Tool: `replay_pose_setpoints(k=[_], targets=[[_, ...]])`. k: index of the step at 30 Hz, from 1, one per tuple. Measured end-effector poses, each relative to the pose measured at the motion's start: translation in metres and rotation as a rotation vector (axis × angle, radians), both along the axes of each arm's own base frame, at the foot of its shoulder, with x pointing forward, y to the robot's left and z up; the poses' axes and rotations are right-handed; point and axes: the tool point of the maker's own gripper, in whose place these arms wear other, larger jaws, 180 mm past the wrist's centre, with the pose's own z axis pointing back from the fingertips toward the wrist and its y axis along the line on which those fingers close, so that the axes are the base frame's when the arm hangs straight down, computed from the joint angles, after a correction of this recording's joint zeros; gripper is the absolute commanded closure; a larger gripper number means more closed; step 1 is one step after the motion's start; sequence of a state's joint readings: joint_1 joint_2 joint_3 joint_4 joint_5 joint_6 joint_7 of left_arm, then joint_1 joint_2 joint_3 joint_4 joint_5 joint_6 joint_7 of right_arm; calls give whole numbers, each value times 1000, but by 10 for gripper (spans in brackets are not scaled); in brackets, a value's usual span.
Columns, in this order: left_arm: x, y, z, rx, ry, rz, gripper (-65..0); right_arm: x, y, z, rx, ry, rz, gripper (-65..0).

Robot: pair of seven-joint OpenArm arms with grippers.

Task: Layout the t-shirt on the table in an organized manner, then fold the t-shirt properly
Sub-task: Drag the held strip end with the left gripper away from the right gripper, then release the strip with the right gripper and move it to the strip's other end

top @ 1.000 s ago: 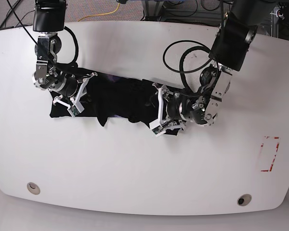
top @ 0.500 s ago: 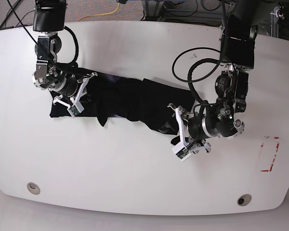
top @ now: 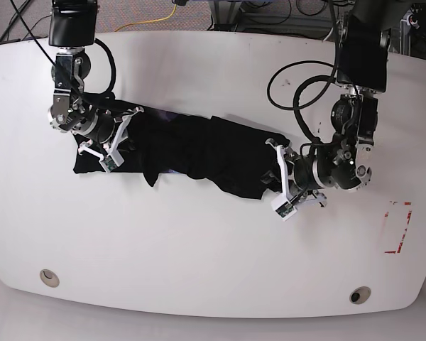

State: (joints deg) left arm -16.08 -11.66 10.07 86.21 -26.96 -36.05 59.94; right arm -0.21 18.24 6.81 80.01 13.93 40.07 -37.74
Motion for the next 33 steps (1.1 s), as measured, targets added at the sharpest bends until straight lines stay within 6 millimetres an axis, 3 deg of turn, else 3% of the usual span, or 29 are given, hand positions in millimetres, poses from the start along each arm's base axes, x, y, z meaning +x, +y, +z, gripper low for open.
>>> replay_pose_setpoints(k=[10, 18, 33], targets=[[-2, 2, -42, -49, 102, 40, -72, 0, 0, 0, 0, 0, 0, -43], [-3, -15, -68, -104, 152, 24, -72, 0, 0, 0, 0, 0, 0, -43], [-6, -2, -78, -175, 186, 78, -69, 1, -1, 0, -1, 1, -4, -43]])
